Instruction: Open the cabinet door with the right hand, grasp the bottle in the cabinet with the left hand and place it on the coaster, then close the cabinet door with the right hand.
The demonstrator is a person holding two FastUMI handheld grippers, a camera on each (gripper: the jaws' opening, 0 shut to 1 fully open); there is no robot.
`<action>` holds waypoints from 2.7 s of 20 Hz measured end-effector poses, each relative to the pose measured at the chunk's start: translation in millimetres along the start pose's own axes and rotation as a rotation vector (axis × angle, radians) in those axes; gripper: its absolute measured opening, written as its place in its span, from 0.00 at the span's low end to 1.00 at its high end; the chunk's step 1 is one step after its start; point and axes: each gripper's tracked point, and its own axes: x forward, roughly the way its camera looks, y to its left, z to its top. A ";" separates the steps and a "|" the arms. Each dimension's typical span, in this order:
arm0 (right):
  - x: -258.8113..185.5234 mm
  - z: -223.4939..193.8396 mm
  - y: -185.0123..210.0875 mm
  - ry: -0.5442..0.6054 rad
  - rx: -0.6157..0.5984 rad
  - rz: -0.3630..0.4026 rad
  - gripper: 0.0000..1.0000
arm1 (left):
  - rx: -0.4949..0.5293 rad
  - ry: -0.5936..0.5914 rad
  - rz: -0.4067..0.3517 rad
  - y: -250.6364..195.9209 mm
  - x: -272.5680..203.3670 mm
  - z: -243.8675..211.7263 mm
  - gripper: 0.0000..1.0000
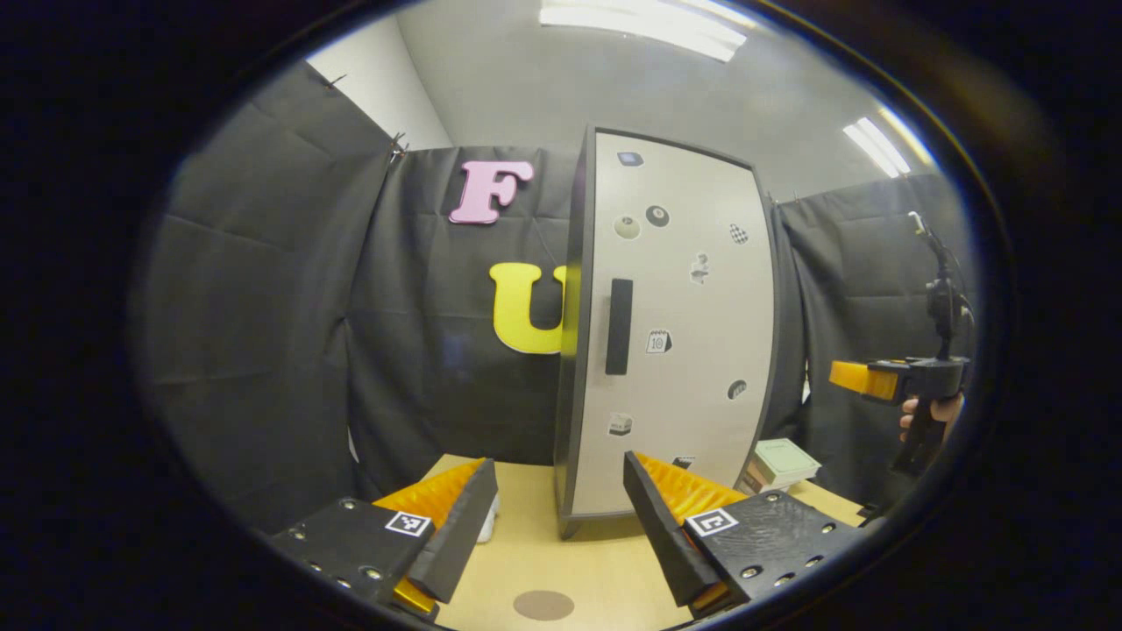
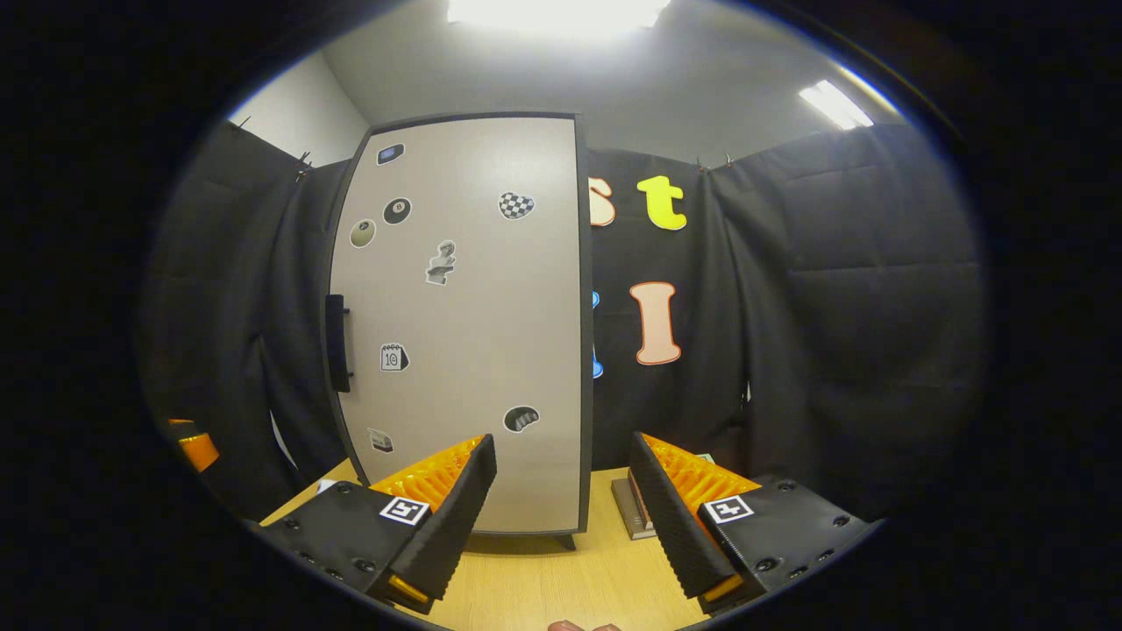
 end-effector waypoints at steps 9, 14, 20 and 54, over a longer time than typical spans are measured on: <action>21.3 29.5 22.0 -0.020 -0.003 0.071 0.93 | -0.013 0.067 0.070 15.6 -20.5 -39.3 0.90; 37.8 51.0 59.1 -0.024 0.025 0.148 0.98 | -0.051 0.069 0.094 26.6 -33.2 -44.9 0.89; 57.6 81.2 120.0 -0.050 0.010 0.252 0.92 | -0.089 0.095 0.154 61.3 -38.7 -56.2 0.92; 160.9 38.5 296.6 0.115 0.031 0.229 0.38 | -0.147 0.190 0.349 167.5 -54.7 -105.1 0.90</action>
